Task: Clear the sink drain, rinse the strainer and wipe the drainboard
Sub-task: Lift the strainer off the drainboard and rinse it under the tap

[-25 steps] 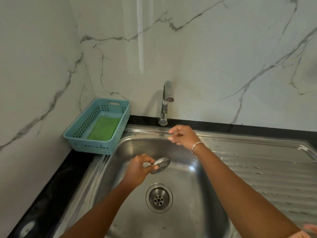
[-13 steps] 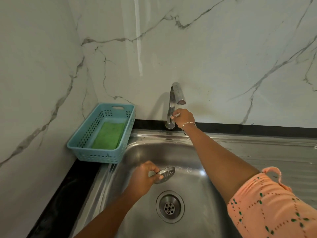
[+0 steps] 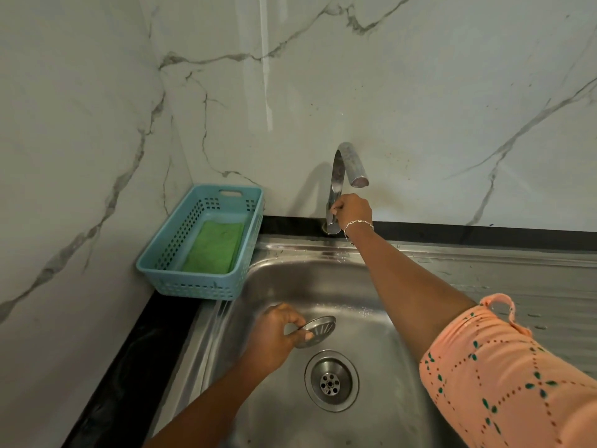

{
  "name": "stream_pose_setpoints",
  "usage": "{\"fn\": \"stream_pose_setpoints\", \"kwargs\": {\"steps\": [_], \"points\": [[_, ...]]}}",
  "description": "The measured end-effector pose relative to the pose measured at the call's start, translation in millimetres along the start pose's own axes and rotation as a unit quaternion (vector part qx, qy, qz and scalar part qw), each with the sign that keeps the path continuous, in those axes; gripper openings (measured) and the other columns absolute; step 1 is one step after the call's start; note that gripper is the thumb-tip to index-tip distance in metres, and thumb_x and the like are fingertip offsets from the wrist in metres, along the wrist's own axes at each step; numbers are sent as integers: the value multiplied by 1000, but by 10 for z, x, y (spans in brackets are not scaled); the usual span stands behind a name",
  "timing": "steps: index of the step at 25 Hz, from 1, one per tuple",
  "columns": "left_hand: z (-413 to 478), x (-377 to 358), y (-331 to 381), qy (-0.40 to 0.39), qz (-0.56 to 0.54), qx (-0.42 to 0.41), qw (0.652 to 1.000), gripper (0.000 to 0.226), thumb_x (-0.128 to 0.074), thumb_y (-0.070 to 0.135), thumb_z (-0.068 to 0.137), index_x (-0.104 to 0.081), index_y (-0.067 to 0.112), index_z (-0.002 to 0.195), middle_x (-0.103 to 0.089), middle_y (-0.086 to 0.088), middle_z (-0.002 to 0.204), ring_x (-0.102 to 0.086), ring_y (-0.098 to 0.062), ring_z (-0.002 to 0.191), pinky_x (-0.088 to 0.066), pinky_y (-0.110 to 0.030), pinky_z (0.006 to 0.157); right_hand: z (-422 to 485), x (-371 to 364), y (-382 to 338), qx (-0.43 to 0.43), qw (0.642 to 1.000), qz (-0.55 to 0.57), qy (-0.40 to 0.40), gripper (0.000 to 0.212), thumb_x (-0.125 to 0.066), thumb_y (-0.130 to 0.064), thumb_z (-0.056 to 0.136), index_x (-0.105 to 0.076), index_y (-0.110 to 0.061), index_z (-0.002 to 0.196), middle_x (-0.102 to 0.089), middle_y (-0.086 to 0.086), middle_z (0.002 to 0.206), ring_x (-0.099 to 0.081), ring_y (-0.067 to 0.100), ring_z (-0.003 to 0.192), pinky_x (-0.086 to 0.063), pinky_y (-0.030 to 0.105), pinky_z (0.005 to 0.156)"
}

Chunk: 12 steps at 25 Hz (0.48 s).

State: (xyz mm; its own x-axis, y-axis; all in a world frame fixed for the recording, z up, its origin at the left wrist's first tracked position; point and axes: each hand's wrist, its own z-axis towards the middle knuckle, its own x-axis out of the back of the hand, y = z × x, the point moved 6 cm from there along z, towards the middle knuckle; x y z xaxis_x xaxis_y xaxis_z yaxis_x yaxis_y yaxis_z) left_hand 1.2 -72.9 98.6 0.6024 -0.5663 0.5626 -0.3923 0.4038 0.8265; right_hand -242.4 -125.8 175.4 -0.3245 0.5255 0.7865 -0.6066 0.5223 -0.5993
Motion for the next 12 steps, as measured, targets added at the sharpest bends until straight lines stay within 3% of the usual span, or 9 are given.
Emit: {"fn": "stream_pose_setpoints", "kwargs": {"steps": [7,12], "points": [[49,-51,1,-10,14,5,1000,17,-74,12,72,-68,2,83,-58,0,88,-58,-23,93,-44,-32,84,49,-16,-87,107,992,-70,-5,22,-53,5,82,-72,-1,92,-71,21,97,-63,37,91,-50,35,80],[62,-72,33,-9,17,8,1000,16,-73,14,73,-68,3,84,-57,1,87,-56,-19,89,-43,-31,83,112,-107,-111,123,991,-34,-50,23,-51,5,82,-71,0,89,-71,18,98,-65,32,94,-49,30,83]]}}
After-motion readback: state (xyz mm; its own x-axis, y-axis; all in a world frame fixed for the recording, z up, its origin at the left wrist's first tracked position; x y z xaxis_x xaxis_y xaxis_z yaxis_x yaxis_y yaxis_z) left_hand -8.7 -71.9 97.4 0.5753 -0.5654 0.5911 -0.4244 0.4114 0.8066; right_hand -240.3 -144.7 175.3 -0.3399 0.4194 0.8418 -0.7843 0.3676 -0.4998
